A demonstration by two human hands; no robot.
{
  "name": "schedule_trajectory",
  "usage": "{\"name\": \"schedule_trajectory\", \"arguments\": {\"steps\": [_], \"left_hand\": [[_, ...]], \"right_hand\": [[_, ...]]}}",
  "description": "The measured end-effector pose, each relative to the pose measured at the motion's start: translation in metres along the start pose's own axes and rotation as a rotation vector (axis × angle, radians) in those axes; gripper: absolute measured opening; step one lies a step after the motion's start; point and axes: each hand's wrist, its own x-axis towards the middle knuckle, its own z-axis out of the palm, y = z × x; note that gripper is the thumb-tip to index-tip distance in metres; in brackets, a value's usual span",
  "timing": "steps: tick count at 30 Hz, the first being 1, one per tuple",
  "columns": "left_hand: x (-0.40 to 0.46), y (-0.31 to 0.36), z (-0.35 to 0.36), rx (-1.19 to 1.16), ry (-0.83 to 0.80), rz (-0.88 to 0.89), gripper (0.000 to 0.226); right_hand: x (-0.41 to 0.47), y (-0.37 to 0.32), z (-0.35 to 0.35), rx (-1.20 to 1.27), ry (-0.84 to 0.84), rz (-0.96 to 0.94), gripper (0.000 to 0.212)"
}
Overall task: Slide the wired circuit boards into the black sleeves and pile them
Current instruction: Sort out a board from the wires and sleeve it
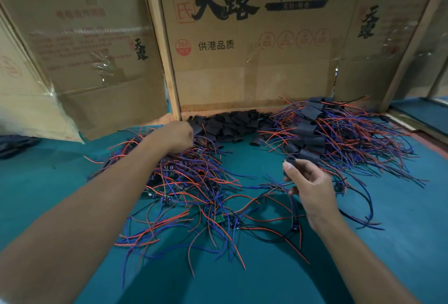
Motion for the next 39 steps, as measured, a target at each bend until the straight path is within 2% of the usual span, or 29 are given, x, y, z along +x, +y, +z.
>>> {"name": "schedule_trajectory", "arguments": {"steps": [2, 4, 8, 12, 15, 18, 23, 28, 32, 36, 39], "left_hand": [[0.003, 0.014, 0.009, -0.07, 0.15, -0.029, 0.021], [0.002, 0.026, 0.026, -0.091, 0.15, -0.068, 0.029], [0.003, 0.028, 0.044, -0.105, 0.21, -0.092, 0.015], [-0.012, 0.026, 0.025, -0.26, 0.381, 0.014, 0.015], [-0.044, 0.029, 0.007, -0.398, 0.581, 0.123, 0.011], [-0.081, 0.037, 0.006, -0.637, 0.735, 0.119, 0.006], [-0.121, 0.059, 0.038, -1.471, 0.588, 0.072, 0.019], [-0.129, 0.064, 0.051, -1.862, 0.501, 0.097, 0.03], [-0.129, 0.071, 0.056, -1.981, 0.447, 0.127, 0.026], [-0.127, 0.072, 0.061, -1.756, 0.5, 0.125, 0.027], [-0.126, 0.077, 0.064, -1.797, 0.451, 0.109, 0.03]], "right_hand": [[-0.001, -0.001, -0.001, -0.003, 0.002, 0.005, 0.019], [-0.003, -0.002, -0.001, -0.005, 0.002, 0.007, 0.017], [-0.003, -0.002, -0.002, -0.005, 0.015, 0.017, 0.015], [-0.002, -0.001, -0.002, -0.012, 0.013, 0.018, 0.011], [-0.001, -0.001, -0.002, -0.022, 0.007, 0.021, 0.013], [-0.002, -0.002, 0.0, -0.009, 0.006, 0.017, 0.01], [-0.004, -0.006, 0.002, -0.052, -0.017, -0.057, 0.002], [-0.007, -0.006, 0.002, -0.243, -0.101, -0.18, 0.012], [-0.01, -0.005, 0.003, -0.452, -0.137, -0.312, 0.019], [-0.01, -0.003, 0.003, -0.535, -0.157, -0.351, 0.022], [-0.008, -0.005, 0.003, -0.523, -0.087, -0.376, 0.018]]}}
